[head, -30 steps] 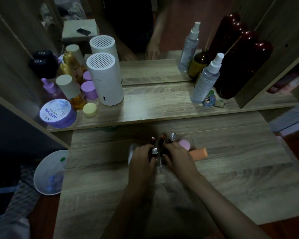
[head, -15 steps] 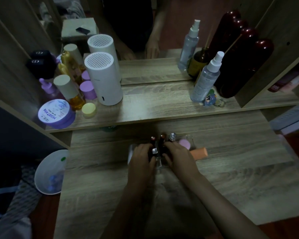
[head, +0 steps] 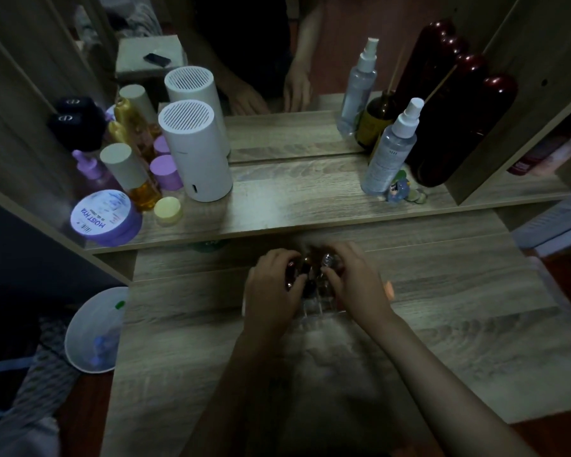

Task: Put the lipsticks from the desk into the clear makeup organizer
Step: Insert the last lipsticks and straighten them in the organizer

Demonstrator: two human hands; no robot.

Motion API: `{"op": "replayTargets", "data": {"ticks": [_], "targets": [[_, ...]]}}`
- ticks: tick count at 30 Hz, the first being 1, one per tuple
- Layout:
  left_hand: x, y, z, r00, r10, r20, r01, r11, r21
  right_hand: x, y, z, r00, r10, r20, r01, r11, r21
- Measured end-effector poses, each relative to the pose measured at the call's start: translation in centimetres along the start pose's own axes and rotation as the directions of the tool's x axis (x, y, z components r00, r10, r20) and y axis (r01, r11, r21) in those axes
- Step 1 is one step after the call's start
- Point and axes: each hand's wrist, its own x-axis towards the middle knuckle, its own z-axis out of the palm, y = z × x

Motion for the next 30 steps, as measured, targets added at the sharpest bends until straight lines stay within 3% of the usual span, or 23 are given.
{"op": "replayTargets", "data": {"ticks": [7, 30], "targets": [[0.97, 0.84, 0.51, 1.0, 0.026, -0.005, -0.026, 0.995, 0.091, 0.78, 0.06, 0.3, 1.0, -0.003, 0.007, 0.004, 1.0, -0.029], [1.16, 0.33, 0.96, 1.0, -0.002, 0.001, 0.002, 0.999, 0.037, 0.53, 0.24, -0.21, 0.999, -0.043, 0.004, 0.043, 0.999, -0.012]]}}
